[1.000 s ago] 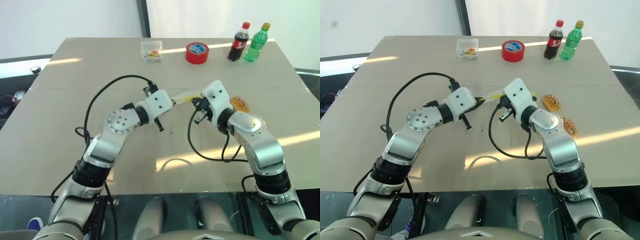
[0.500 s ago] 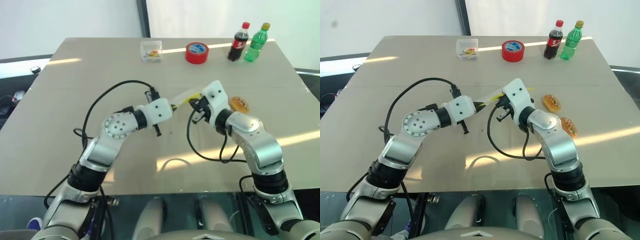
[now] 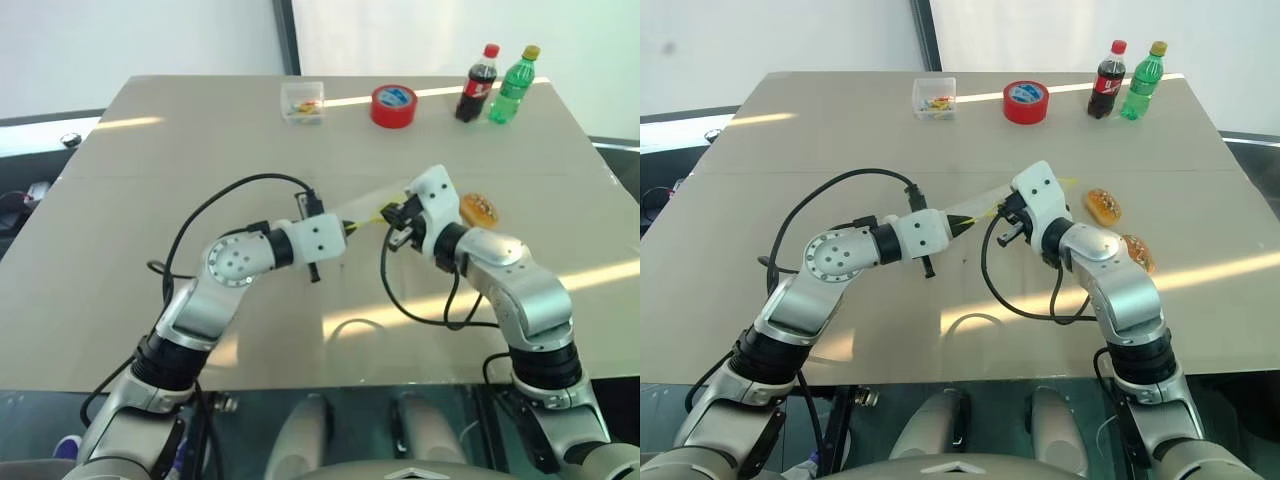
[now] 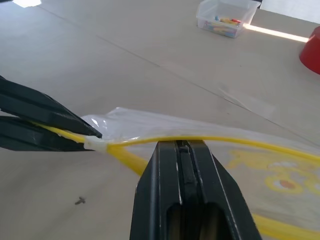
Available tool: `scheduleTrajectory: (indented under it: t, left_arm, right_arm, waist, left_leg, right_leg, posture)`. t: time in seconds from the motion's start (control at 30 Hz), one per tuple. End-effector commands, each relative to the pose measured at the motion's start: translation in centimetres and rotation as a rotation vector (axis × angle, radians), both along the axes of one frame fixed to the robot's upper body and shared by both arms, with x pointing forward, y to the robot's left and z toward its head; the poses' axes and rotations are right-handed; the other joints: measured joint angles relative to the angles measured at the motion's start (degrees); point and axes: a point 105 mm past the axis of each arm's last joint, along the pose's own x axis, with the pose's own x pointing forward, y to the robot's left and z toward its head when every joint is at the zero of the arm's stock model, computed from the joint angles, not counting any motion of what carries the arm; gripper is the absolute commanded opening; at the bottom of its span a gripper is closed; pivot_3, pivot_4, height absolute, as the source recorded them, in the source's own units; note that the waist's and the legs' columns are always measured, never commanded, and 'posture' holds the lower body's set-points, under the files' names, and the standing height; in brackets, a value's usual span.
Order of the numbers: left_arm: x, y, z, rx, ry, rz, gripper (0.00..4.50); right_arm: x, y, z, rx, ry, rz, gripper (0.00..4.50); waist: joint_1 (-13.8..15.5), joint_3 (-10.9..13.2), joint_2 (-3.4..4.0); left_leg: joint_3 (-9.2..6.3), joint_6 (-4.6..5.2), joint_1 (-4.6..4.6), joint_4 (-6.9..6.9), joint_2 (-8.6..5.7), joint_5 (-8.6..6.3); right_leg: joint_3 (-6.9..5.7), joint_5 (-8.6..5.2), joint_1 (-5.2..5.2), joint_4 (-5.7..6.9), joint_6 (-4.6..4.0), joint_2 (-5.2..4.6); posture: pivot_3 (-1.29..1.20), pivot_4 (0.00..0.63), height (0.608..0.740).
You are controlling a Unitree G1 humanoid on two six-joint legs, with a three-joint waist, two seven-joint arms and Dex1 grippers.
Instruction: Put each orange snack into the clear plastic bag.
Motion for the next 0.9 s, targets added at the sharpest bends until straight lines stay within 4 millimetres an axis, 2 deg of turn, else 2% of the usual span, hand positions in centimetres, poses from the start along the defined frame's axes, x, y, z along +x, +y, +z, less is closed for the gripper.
scheduleTrajectory:
  t: [0.03,0.1,0.2,0.27,0.37,0.5,0.53,0.6,0.8,0.9]
  left_arm:
    - [-0.8,-0.4,0.9,-0.032,-0.028,-0.050,0.00]
    - [-1.1,-0.5,1.0,-0.045,-0.027,-0.065,0.00]
    - [-0.7,0.2,1.0,-0.057,-0.016,-0.032,0.00]
    - [-0.5,0.8,1.0,-0.052,-0.011,-0.008,0.00]
    - [-0.2,1.8,0.7,-0.036,-0.011,0.020,0.00]
    - [-0.1,2.3,0.6,-0.032,-0.009,0.040,0.00]
    - [-0.1,2.4,0.6,-0.031,-0.006,0.045,0.00]
    - [0.0,2.6,0.4,-0.029,0.000,0.058,0.00]
    - [0.3,3.1,0.2,-0.046,0.012,0.095,0.00]
    - [0.5,3.3,0.2,-0.066,0.020,0.119,0.00]
  right_arm:
    - [0.4,-0.2,0.5,0.072,-0.016,-0.027,0.02]
    - [1.3,-0.2,-0.6,0.006,-0.059,-0.072,0.02]
    - [2.7,-1.0,-3.0,-0.374,-0.282,-0.092,0.02]
    - [3.0,-1.3,-3.6,-0.555,-0.420,-0.059,0.02]
    - [3.5,-1.3,-2.9,-0.699,-0.601,-0.026,0.02]
    - [3.6,-0.9,-3.2,-0.759,-0.673,0.011,0.02]
    - [3.7,-0.8,-3.2,-0.761,-0.685,0.011,0.53]
    - [3.8,-0.6,-3.0,-0.770,-0.715,0.009,1.25]
    - [3.9,-0.9,-3.4,-0.812,-0.725,0.013,4.32]
    - [4.0,-1.5,-3.0,-0.824,-0.742,-0.011,4.42]
  waist:
    - [0.0,0.0,0.00]
    - [0.0,0.0,0.00]
    - [0.1,0.0,0.00]
    - [0.2,0.0,0.01]
    - [-0.2,0.0,0.01]
    - [-0.2,0.0,0.01]
    - [-0.1,0.0,0.01]
    - [0.0,0.0,0.01]
    - [0.1,0.0,0.01]
    - [0.1,0.0,0.01]
  left_leg:
    - [0.00,0.00,0.00,0.00,0.01,0.00]
    - [0.01,0.00,0.01,0.00,0.00,0.00]
    - [0.03,0.00,0.02,0.02,-0.03,0.00]
    - [0.01,0.00,0.02,0.04,-0.07,0.00]
    - [0.04,-0.09,0.01,0.02,-0.04,0.06]
    - [0.12,-0.09,0.05,0.00,0.03,0.05]
    - [0.11,-0.07,0.04,0.01,0.04,0.04]
    - [0.10,-0.07,0.04,0.02,0.04,0.04]
    - [0.07,-0.07,0.02,0.04,0.03,0.04]
    - [0.07,-0.07,0.03,0.04,0.02,0.04]
  right_leg:
    - [0.00,0.00,0.00,0.00,0.00,0.00]
    - [0.01,0.00,0.01,0.00,0.00,0.00]
    - [0.01,0.00,0.02,0.00,0.00,-0.01]
    - [-0.03,0.00,0.03,-0.03,0.00,-0.03]
    - [0.00,0.00,0.00,-0.02,0.00,-0.01]
    - [0.07,0.00,-0.03,0.01,0.00,0.07]
    - [0.07,0.00,-0.02,0.01,0.00,0.07]
    - [0.07,0.00,0.01,-0.01,0.00,0.05]
    - [0.05,0.00,0.02,-0.01,0.00,0.02]
    - [0.05,0.00,0.02,-0.01,0.00,0.03]
  posture:
    - [0.00,0.150,0.740]
    - [0.00,0.150,0.740]
    - [0.00,0.150,0.740]
    - [0.00,0.150,0.740]
    - [0.00,0.150,0.740]
    - [0.00,0.150,0.740]
    - [0.00,0.150,0.740]
    - [0.00,0.150,0.740]
    - [0.00,0.150,0.740]
    - [0.00,0.150,0.740]
